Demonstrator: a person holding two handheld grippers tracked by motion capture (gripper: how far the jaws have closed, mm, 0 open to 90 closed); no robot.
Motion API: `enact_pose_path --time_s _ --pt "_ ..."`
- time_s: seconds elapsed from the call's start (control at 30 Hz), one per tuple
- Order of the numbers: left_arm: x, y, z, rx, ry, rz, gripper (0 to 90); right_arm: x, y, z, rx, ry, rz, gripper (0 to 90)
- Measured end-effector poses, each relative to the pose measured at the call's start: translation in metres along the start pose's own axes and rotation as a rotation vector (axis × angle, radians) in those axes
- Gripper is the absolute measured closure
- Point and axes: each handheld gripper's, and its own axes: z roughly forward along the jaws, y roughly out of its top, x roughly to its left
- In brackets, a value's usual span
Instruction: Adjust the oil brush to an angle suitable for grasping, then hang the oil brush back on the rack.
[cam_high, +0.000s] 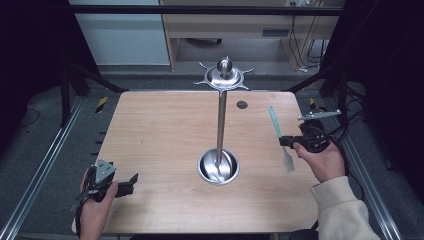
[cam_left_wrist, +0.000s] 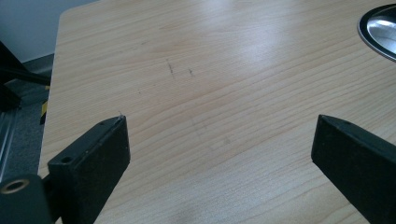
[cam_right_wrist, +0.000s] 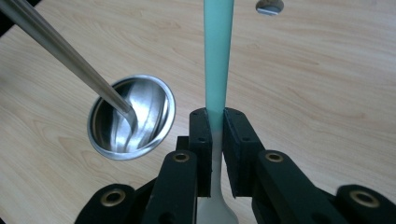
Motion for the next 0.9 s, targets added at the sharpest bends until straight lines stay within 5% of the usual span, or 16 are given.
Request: enact_pose_path --time_s 0.9 --pt "0.000 0.001 -0.004 -0.014 0.010 0.009 4.0 0.018 -0.005 -0.037 -0.171 0.047 -0.046 82.4"
